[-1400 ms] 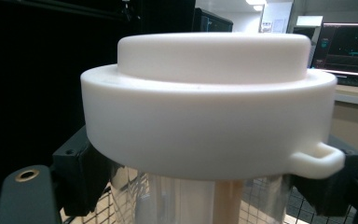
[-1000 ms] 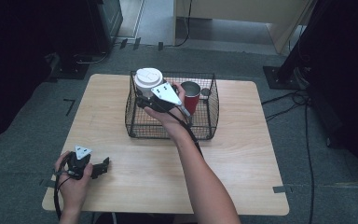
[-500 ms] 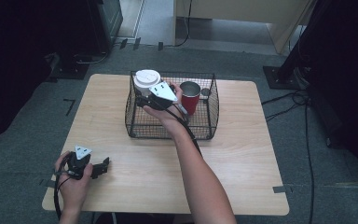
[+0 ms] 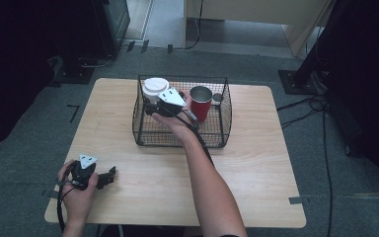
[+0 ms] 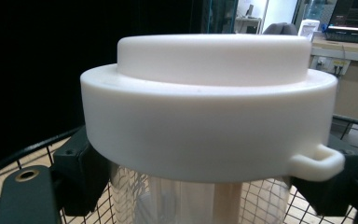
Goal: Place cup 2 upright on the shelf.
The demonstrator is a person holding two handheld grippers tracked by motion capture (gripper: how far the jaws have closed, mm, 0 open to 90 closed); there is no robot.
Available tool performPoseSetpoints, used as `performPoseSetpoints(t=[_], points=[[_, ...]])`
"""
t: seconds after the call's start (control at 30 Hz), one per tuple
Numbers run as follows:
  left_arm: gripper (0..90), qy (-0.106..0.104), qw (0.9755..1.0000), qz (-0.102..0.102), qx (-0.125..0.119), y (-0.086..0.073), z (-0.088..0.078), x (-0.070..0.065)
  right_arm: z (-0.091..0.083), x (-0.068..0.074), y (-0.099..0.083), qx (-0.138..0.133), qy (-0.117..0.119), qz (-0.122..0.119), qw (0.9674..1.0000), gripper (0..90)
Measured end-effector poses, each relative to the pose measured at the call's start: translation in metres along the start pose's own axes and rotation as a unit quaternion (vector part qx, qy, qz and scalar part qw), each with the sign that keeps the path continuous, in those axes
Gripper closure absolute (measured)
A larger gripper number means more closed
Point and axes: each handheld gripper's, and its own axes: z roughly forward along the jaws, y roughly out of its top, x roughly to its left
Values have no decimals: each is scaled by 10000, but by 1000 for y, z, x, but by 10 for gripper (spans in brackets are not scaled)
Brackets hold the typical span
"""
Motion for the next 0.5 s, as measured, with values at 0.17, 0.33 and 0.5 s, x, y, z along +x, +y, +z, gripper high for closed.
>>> performPoseSetpoints(t=[0.17, 0.33, 0.5], points=[[95, 1, 10000, -1, -2, 0, 0, 0, 2, 0, -4, 112, 24, -49, 9999, 164], [95, 0, 10000, 1, 0, 0, 0, 0, 4, 1, -7, 174, 70, -81, 9998, 164], [95, -1, 10000, -3, -2, 0, 0, 0, 5, 2, -10, 256, 72, -125, 9996, 164]])
